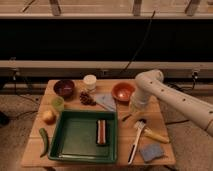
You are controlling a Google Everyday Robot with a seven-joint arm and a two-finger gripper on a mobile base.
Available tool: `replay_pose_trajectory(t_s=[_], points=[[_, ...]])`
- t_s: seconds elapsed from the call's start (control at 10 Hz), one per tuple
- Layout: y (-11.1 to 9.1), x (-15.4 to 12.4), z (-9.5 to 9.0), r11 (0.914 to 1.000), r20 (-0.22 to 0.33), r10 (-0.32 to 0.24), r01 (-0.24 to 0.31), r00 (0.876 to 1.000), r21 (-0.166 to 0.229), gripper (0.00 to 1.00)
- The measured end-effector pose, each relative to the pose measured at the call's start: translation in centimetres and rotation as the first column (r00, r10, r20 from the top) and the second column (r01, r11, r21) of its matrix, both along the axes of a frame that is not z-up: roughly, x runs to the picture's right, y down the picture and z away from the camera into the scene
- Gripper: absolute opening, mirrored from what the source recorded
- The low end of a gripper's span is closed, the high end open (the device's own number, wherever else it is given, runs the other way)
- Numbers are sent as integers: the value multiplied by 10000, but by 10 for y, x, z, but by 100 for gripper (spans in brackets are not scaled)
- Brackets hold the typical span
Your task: Place fork in plastic cup
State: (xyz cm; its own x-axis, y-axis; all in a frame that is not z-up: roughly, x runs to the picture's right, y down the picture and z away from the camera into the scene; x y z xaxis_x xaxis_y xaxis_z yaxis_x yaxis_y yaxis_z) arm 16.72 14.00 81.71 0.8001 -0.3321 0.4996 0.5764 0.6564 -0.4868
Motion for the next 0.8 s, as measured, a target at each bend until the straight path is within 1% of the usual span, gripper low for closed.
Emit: replay_pose_trajectory(t_s=[0.2, 0.5, 0.6, 0.8], points=[[-10, -4, -16, 9992, 275, 237, -228, 9993, -314, 0], [-18, -39, -50, 9960, 907, 289, -210, 9955, -863, 0], [-23, -50, -67, 9942, 1149, 328, -207, 9928, -1057, 0], [-28, -71, -98, 9914, 1592, 315, -106, 9867, -1304, 0]])
